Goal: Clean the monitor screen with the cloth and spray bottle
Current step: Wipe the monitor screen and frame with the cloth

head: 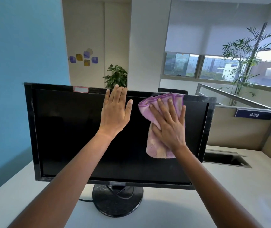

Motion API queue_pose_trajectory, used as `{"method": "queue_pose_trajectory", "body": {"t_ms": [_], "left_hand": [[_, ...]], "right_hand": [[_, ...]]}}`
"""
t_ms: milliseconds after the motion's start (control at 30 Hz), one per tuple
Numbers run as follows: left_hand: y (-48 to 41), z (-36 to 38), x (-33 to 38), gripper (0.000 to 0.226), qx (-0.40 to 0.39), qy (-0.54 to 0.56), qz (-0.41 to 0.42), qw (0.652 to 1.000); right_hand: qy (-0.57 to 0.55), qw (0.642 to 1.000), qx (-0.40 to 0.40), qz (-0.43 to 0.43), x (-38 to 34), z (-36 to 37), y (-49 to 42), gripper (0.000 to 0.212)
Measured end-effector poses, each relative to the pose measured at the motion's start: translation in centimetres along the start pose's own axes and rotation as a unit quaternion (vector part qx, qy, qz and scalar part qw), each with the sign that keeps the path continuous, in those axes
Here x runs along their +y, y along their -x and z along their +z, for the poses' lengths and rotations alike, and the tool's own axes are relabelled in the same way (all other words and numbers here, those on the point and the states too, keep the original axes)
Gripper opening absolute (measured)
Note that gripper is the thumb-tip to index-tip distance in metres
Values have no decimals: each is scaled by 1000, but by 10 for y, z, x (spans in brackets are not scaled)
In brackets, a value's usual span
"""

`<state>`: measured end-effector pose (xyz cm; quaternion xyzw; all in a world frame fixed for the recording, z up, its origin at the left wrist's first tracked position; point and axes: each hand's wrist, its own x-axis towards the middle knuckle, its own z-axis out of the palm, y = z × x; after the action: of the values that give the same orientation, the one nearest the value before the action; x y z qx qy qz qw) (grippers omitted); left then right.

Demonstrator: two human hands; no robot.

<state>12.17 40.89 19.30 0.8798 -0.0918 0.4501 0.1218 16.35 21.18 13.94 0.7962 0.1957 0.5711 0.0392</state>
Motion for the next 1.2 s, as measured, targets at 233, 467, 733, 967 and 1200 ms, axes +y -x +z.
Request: {"method": "queue_pose_trajectory", "body": {"t_ms": [233, 467, 733, 967, 1200], "left_hand": [[-4, -4, -4, 71, -21, 8, 23, 999], [-5, -5, -9, 66, -27, 14, 44, 999], [-6, -5, -12, 58, -29, 6, 62, 998], [-3, -6, -13, 54, -20, 2, 80, 997], [-5, -8, -16, 54, -23, 5, 86, 996]], "right_hand": [[-3, 976, 17, 217, 1, 7, 25, 62], [-57, 905, 9, 421, -29, 10, 58, 62], [-99, 818, -12, 566, -71, 19, 110, 68], [-162, 699, -18, 697, -108, 14, 148, 77], [-194, 633, 7, 749, -101, 6, 119, 67]]}}
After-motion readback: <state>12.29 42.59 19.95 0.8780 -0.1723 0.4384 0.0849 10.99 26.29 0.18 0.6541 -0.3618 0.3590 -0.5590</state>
